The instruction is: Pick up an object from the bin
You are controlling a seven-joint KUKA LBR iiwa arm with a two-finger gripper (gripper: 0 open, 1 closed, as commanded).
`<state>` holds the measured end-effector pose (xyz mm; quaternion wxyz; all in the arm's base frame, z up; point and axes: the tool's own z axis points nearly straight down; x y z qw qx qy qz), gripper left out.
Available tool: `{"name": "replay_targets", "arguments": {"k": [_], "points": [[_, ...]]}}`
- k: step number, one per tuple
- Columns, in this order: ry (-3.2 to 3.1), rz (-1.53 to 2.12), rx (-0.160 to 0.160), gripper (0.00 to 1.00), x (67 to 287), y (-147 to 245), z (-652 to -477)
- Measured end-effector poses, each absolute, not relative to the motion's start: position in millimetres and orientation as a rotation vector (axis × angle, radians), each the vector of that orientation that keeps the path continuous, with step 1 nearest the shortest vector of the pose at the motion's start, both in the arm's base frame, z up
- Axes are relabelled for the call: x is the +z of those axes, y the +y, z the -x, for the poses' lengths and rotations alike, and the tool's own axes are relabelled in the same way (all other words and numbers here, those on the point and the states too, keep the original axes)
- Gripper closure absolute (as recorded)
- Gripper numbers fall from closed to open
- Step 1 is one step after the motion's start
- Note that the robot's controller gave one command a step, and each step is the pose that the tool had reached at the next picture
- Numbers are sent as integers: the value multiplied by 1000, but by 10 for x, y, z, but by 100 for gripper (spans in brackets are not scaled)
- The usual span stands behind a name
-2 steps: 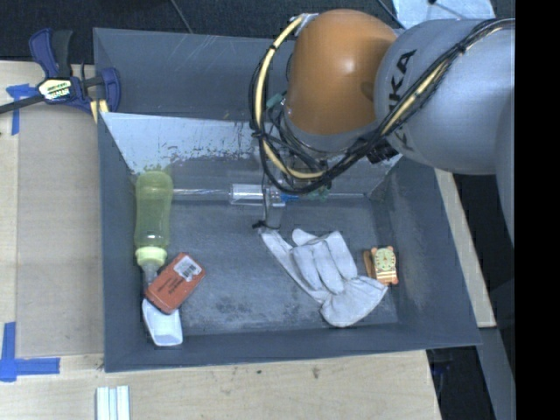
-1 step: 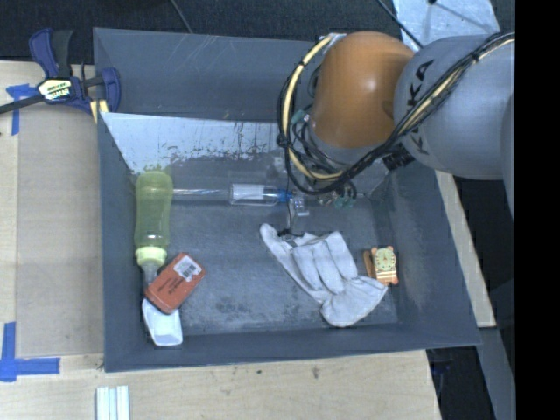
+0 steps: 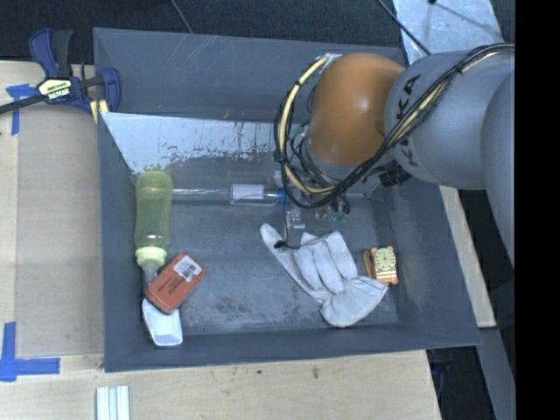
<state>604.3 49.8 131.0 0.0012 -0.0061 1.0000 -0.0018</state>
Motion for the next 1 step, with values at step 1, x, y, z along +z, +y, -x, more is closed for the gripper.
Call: {"name": "replay_targets", "arguments": {"k": [1], "points": [[3137,63,7,0,1166,545,-6034]]}}
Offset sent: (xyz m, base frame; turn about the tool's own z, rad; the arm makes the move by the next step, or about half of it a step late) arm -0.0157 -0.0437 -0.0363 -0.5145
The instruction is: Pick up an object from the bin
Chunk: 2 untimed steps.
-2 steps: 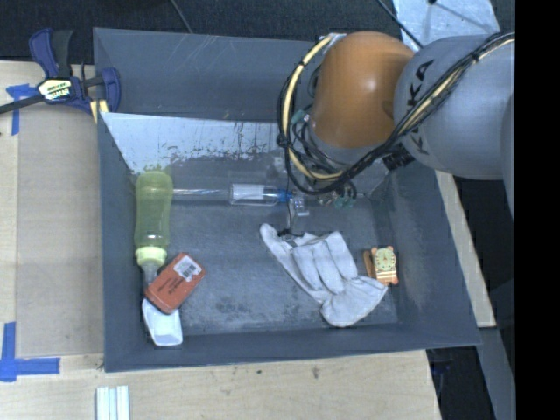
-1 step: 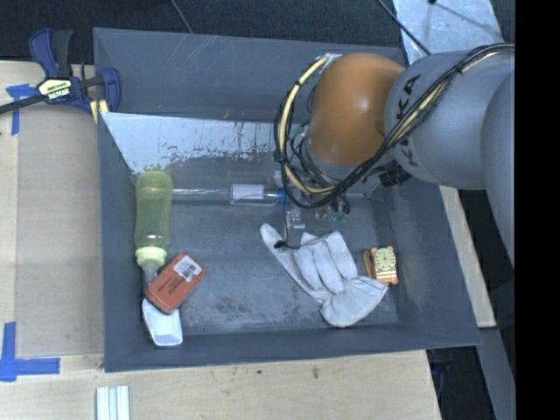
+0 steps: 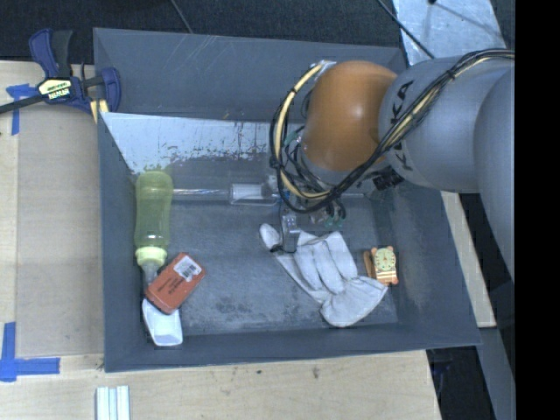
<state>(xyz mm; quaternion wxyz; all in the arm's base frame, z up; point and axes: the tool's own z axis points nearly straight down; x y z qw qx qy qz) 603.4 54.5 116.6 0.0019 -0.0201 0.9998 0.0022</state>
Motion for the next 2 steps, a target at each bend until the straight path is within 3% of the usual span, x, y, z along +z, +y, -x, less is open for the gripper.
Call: {"name": "replay_targets", "arguments": {"k": [2], "points": [[3030,810,-1,0,895,58,-5998]]}}
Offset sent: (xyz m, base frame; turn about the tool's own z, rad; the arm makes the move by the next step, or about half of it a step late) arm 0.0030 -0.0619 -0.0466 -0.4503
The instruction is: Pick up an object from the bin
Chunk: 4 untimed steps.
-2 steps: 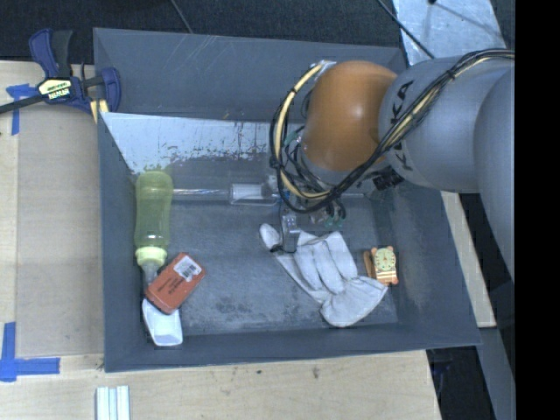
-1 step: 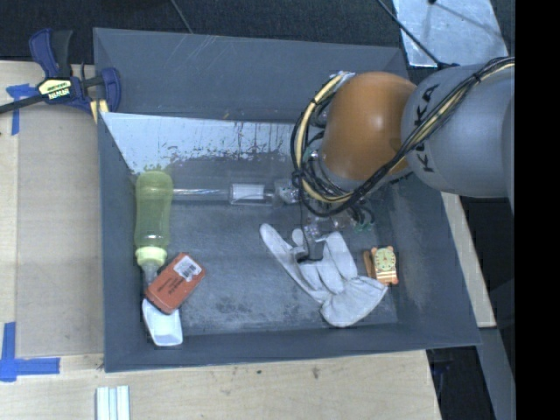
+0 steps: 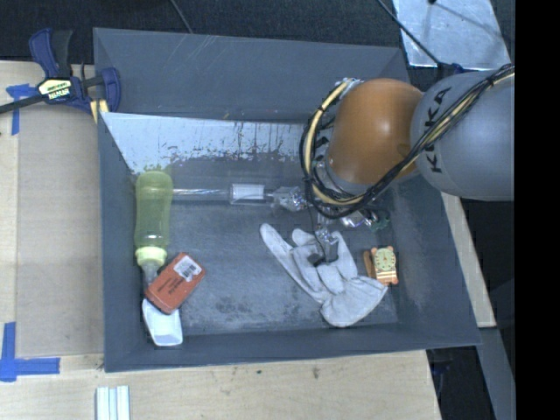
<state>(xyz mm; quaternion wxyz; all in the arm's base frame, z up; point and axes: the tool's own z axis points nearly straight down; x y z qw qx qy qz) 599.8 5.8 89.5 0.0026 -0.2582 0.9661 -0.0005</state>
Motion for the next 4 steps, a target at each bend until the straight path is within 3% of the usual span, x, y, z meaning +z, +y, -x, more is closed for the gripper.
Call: {"name": "replay_targets", "arguments": {"k": [1,2,3,4], "points": [[3127,253,0,100,831,-509,-6051],[3127,251,1,0,832,-510,-6052],[3127,250,1,0,831,-510,-6052],[3129,-148,0,100,741,-488,-5878]]}}
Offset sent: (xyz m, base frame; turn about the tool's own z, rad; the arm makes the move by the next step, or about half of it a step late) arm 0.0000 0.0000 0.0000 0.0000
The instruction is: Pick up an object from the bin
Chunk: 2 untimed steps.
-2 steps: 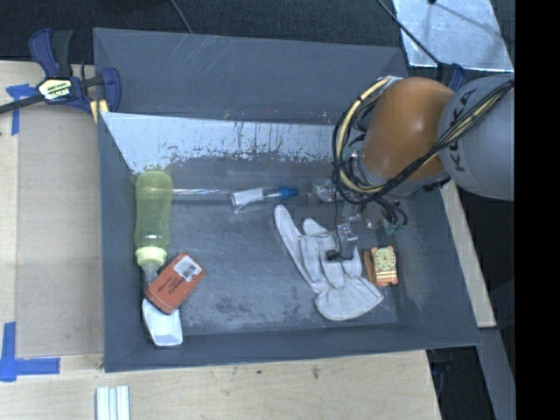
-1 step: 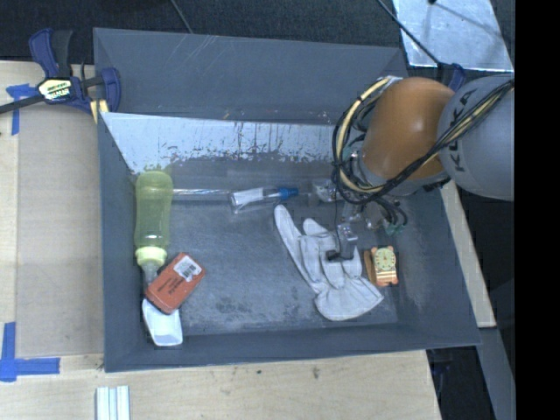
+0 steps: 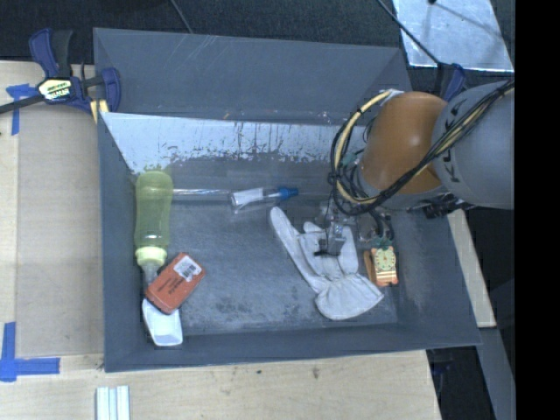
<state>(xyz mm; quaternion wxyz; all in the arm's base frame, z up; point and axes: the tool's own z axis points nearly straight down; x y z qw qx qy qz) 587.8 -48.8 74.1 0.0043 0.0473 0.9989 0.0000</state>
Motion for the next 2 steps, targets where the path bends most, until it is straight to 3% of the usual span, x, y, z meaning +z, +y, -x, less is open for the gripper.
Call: {"name": "replay_targets", "arguments": {"k": [1,2], "points": [[3129,-148,0,100,741,-488,-5878],[3135,-94,-1,100,2193,-610,-5732]]}}
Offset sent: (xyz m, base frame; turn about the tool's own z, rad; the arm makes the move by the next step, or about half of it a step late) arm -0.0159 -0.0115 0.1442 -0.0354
